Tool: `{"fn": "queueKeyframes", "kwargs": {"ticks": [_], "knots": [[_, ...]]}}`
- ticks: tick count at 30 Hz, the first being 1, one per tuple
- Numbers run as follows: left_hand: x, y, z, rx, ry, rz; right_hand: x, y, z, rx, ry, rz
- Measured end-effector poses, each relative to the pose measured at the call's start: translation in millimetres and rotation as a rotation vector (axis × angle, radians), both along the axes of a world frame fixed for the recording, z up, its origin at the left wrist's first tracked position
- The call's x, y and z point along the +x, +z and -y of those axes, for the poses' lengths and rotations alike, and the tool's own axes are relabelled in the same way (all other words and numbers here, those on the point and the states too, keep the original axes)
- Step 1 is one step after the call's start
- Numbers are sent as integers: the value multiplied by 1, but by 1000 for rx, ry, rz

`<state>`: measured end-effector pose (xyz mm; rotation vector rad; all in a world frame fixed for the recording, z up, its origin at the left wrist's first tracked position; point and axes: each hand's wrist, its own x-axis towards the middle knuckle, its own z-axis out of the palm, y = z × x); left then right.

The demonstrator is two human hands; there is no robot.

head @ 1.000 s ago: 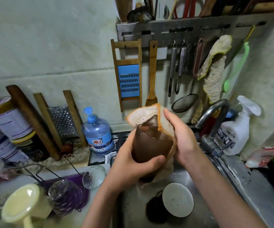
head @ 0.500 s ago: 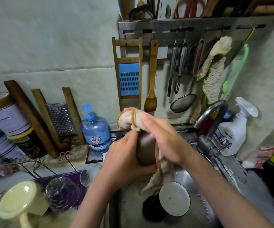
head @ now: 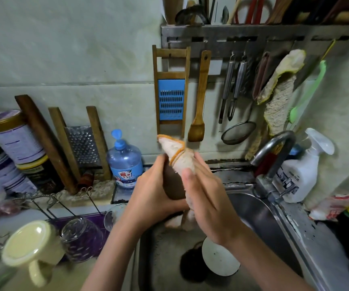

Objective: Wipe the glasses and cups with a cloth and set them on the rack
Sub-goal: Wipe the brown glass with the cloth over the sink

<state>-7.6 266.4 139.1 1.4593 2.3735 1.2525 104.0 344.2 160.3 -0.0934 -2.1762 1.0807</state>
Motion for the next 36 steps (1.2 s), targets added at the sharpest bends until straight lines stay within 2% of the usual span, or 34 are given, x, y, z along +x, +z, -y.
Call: {"fn": "queueKeyframes", "kwargs": {"ticks": [2, 4, 6, 9, 11, 15, 21, 23, 26, 32, 34, 36], "knots": [[2, -1, -4, -77, -30, -146, -1, 5, -3, 184, 6, 46], [4, 1, -6, -106, -51, -275, -6, 12, -8, 226, -7, 115], [8, 0, -4, -46, -76, -312, -14, 20, -19, 93, 26, 235], [15, 0, 1, 13, -107, -395, -26, 26, -39, -289, 50, 414], [15, 0, 2, 15, -94, -385, -28, 19, -47, -373, 11, 459], [12, -2, 8, 30, -83, -268, -21, 3, -44, -388, -29, 435], [11, -7, 9, 249, -27, 211, 2, -3, -25, -283, 80, 175], [14, -9, 6, 287, -40, 343, 8, -6, -21, -164, 79, 106], [19, -10, 3, 339, -65, 537, 6, -18, -22, 107, -52, 61], [25, -9, -3, 368, -16, 564, 2, -29, -17, 171, -222, -278], [25, -9, -2, 338, 6, 539, 6, -29, -21, 209, -271, -320], [24, -8, 2, 291, 8, 508, 13, -21, -26, 146, -258, -286]]}}
